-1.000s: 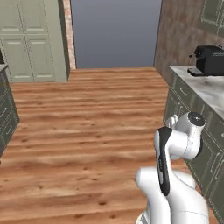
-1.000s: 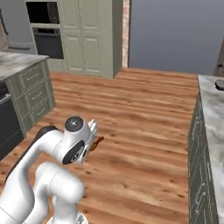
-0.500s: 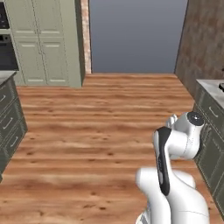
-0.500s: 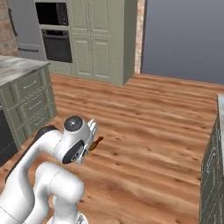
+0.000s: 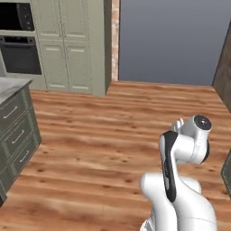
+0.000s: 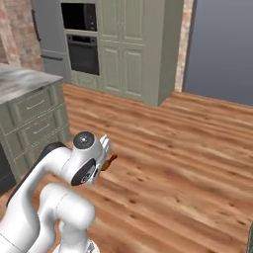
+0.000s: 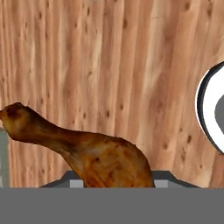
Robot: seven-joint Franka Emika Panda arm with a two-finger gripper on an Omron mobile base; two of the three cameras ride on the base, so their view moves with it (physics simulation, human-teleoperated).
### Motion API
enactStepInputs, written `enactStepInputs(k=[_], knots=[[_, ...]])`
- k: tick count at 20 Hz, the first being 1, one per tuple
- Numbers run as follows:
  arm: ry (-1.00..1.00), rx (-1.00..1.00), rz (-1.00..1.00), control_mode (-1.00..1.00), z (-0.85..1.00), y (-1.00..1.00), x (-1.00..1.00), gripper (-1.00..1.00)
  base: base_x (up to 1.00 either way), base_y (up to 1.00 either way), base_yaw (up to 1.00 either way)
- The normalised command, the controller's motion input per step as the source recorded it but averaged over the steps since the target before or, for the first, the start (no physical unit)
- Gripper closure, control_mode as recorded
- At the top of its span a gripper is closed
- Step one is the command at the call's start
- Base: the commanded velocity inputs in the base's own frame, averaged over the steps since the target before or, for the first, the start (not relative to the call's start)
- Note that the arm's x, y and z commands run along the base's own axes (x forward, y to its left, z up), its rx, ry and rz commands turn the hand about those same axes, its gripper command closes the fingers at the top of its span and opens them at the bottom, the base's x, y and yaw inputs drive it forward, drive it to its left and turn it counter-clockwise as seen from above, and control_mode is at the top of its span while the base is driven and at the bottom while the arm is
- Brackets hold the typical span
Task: Take the chicken drumsticks from the pan and place one on each plate on the dining counter.
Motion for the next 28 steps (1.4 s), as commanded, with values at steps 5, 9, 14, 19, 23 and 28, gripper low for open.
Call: enactStepInputs(k=[5,9,14,19,23,28], knots=[[0.00,0.00,0.00,1.00,0.00,0.00,0.00,1.00,1.00,0.00,0.33],[0.00,0.00,0.00,1.00,0.00,0.00,0.00,1.00,1.00,0.00,0.34],[0.00,0.00,0.00,1.00,0.00,0.00,0.00,1.00,1.00,0.00,0.35],[0.00,0.00,0.00,1.00,0.00,0.00,0.00,1.00,1.00,0.00,0.37],[0.00,0.00,0.00,1.00,0.00,0.00,0.00,1.00,1.00,-0.14,0.38],[0.00,0.00,0.00,1.00,0.00,0.00,0.00,1.00,1.00,-0.69,0.37]])
